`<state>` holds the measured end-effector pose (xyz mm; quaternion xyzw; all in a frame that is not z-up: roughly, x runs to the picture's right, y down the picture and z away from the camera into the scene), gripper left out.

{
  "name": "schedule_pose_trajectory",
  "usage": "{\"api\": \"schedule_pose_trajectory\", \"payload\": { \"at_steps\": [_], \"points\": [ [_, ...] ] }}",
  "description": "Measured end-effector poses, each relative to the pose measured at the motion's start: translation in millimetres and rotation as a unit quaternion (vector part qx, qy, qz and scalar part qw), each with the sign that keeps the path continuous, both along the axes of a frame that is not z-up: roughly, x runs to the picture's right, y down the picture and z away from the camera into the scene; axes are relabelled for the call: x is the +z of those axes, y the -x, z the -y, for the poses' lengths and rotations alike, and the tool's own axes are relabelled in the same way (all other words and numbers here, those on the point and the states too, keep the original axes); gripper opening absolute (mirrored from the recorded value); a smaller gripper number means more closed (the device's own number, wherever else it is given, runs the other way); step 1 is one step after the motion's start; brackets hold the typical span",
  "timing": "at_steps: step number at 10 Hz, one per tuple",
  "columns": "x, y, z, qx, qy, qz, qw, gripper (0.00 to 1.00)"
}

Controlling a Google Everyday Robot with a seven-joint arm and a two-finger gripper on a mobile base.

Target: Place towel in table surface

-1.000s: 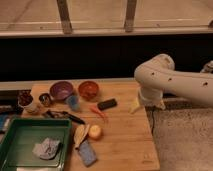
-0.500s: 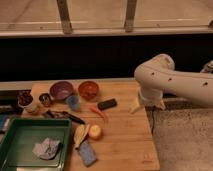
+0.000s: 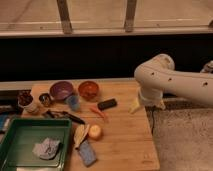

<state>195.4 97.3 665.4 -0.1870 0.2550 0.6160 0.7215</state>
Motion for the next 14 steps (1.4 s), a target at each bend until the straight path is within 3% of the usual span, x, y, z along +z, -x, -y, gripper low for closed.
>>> {"api": "schedule_pose_trajectory", "payload": {
  "at_steps": [2, 4, 8, 10, 14],
  "points": [
    [-4.6, 15.5, 0.7, -0.023, -0.007, 0.018, 0.9995, 0.80],
    [-7.3, 52.6, 3.1, -0.051, -0.019, 0.047, 0.9974, 0.80],
    [-13.6, 171.5, 3.9, -0.104, -0.049, 0.112, 0.9870, 0.80],
    [-15.3, 226.5, -5.5, -0.122, -0.052, 0.140, 0.9812, 0.80],
    [-16.0, 230.3, -7.3, -0.126, -0.050, 0.139, 0.9810, 0.80]
  ]
}}
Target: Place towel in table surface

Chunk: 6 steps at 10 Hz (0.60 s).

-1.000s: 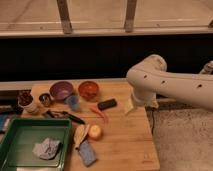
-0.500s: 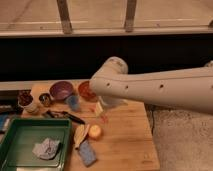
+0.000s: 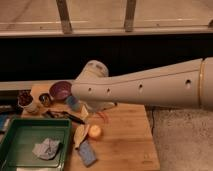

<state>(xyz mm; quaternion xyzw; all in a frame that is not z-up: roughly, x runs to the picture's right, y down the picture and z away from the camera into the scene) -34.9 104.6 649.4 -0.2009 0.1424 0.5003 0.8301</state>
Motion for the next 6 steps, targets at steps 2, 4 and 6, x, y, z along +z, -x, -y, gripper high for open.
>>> {"api": "schedule_pose_trajectory", "payload": {
  "at_steps": [2, 4, 6],
  "points": [
    [0.5, -2.5, 0.3, 0.002, 0.000, -0.002, 1.0000, 0.80],
    [0.5, -0.1, 0.4, 0.004, 0.000, 0.003, 1.0000, 0.80],
    [-3.1, 11.9, -3.2, -0.013, 0.001, 0.032, 0.9994, 0.80]
  ]
}}
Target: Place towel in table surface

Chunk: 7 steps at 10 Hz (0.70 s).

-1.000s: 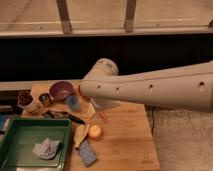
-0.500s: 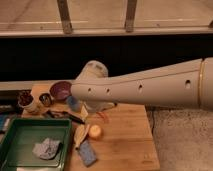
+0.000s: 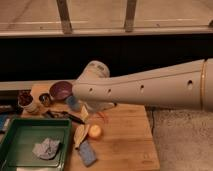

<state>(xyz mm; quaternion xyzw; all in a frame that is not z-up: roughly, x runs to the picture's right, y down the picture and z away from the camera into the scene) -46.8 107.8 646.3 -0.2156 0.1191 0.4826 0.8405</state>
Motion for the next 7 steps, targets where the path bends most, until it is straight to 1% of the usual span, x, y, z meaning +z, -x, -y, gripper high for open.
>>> {"api": "schedule_pose_trajectory", "payload": {
  "at_steps": [1, 2, 4, 5, 7],
  "points": [
    [-4.6, 16.6, -3.4, -0.013, 0.000, 0.023, 0.9997, 0.80],
    [-10.8, 40.9, -7.7, -0.031, -0.001, 0.048, 0.9984, 0.80],
    [-20.4, 91.2, -15.5, -0.062, -0.001, 0.092, 0.9938, 0.80],
    [-27.8, 122.8, -23.6, -0.083, 0.001, 0.121, 0.9892, 0.80],
    [-31.4, 165.8, -33.6, -0.113, 0.004, 0.158, 0.9810, 0.80]
  ]
}}
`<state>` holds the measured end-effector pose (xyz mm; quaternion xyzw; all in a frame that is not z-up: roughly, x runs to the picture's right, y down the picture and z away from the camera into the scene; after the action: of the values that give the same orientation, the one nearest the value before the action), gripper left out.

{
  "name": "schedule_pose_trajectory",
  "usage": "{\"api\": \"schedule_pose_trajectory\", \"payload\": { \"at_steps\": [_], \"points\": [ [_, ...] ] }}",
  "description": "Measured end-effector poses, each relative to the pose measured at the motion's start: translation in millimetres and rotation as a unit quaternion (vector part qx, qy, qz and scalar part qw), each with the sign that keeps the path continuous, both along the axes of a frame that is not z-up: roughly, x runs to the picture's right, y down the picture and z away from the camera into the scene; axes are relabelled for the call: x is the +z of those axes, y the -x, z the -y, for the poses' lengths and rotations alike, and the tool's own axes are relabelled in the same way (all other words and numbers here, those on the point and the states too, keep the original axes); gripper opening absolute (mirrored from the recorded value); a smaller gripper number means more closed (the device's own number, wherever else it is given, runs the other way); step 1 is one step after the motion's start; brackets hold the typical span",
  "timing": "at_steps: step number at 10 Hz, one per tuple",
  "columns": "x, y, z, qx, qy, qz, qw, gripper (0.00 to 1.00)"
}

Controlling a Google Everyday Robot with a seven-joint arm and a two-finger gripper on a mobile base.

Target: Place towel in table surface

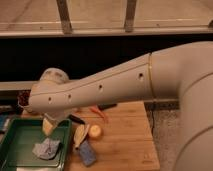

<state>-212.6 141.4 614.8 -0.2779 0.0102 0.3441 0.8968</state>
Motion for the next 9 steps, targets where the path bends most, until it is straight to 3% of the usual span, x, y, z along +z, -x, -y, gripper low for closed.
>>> {"api": "schedule_pose_trajectory", "payload": {
  "at_steps": [3, 5, 9],
  "points": [
    [9.8, 43.0, -27.6, -0.031, 0.003, 0.030, 0.9991, 0.80],
    [31.2, 58.2, -54.1, -0.039, 0.025, 0.040, 0.9981, 0.80],
    [35.2, 59.2, -57.0, -0.042, 0.028, 0.042, 0.9978, 0.80]
  ]
}}
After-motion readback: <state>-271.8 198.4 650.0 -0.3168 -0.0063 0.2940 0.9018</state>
